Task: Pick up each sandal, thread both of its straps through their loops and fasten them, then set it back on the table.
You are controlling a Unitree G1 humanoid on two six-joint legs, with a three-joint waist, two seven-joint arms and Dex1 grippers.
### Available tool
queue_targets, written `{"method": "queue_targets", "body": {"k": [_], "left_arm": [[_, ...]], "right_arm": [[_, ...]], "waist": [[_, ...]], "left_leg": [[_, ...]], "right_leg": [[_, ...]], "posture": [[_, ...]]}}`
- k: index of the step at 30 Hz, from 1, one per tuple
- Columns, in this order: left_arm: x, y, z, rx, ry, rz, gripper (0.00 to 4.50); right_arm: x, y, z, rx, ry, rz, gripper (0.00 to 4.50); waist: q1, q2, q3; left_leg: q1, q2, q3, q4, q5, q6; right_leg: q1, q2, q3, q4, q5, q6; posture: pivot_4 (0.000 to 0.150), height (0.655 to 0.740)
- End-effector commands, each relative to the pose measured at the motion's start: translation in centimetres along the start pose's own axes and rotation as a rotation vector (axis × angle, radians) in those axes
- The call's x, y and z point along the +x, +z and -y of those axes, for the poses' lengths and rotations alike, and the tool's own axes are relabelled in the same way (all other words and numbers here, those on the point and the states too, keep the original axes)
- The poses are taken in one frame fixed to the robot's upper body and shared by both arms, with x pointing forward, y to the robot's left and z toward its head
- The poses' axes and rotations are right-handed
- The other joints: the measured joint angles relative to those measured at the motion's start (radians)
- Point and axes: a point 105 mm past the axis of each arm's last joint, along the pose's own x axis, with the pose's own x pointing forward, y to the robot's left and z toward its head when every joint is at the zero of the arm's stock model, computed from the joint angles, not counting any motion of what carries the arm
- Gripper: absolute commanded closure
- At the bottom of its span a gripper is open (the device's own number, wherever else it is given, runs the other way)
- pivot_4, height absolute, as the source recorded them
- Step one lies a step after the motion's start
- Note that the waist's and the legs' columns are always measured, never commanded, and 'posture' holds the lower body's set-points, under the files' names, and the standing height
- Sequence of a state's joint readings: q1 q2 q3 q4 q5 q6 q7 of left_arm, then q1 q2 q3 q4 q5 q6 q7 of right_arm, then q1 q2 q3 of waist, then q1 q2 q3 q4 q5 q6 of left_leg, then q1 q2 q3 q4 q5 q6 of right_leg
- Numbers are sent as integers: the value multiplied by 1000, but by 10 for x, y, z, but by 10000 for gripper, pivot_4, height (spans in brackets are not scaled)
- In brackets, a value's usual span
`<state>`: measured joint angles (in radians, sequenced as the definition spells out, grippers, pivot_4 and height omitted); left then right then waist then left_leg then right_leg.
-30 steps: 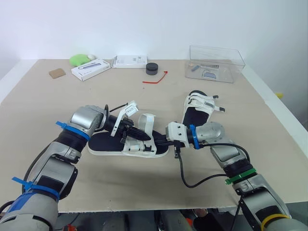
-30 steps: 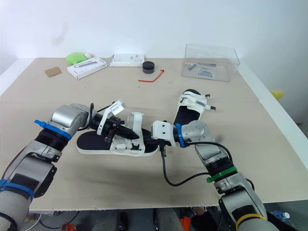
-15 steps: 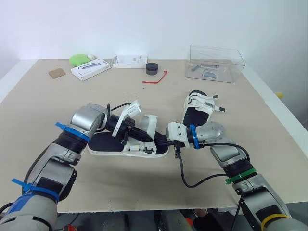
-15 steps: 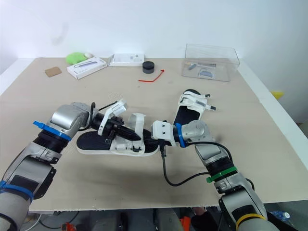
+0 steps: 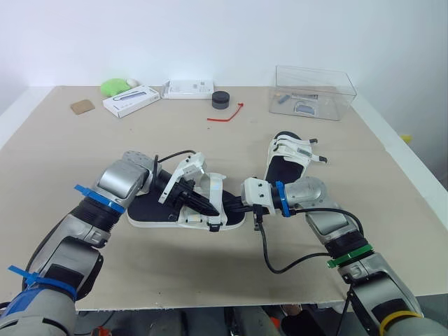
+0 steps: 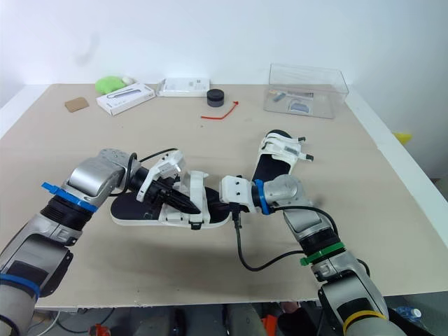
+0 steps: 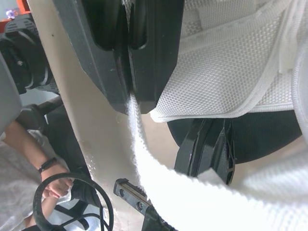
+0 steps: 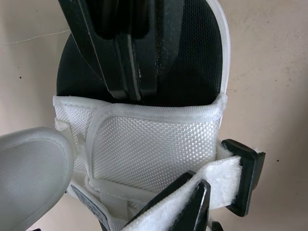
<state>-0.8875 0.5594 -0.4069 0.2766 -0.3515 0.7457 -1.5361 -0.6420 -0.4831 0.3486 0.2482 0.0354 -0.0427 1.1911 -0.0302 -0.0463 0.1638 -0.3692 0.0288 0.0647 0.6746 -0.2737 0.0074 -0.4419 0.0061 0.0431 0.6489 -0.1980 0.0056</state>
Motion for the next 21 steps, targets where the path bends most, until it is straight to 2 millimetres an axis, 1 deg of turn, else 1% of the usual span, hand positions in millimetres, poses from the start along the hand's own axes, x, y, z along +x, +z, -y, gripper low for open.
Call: {"method": "queue_targets", "body": {"k": [1,3,4,10,14,20,21], "left_arm": [[-1,2,-4,-29,19,17,40240],[-3,9,-2,-1,17,44,36868],[-5,13,0,19,6,54,32254],[-14,26,2,32,5,98,32254],[-18,30,-4,18,34,114,32254],[-14,33,-8,18,48,122,32254],[-12,33,-9,14,48,128,34581]], "right_arm": [[-4,-14,0,24,-4,-62,45000],[-3,-13,1,24,-4,-62,45000],[-3,-14,1,25,-4,-62,45000],[-3,-15,1,25,-4,-63,45000],[-3,-15,1,23,-6,-63,45000],[-1,-15,1,23,-4,-59,45000],[-1,-15,1,22,-4,-59,45000]], "waist": [[0,0,0],[0,0,0],[0,0,0],[0,0,0],[0,0,0],[0,0,0],[0,0,0]], "left_leg": [[0,0,0,0,0,0],[0,0,0,0,0,0],[0,0,0,0,0,0],[0,0,0,0,0,0],[0,0,0,0,0,0],[0,0,0,0,0,0],[0,0,0,0,0,0]], "right_leg": [[0,0,0,0,0,0],[0,0,0,0,0,0],[0,0,0,0,0,0],[0,0,0,0,0,1],[0,0,0,0,0,1],[0,0,0,0,1,1],[0,-1,0,0,1,1]], "posture": [[1500,7400],[1500,7400],[1500,7400],[1500,7400],[1500,7400],[1500,7400],[1500,7400]]}}
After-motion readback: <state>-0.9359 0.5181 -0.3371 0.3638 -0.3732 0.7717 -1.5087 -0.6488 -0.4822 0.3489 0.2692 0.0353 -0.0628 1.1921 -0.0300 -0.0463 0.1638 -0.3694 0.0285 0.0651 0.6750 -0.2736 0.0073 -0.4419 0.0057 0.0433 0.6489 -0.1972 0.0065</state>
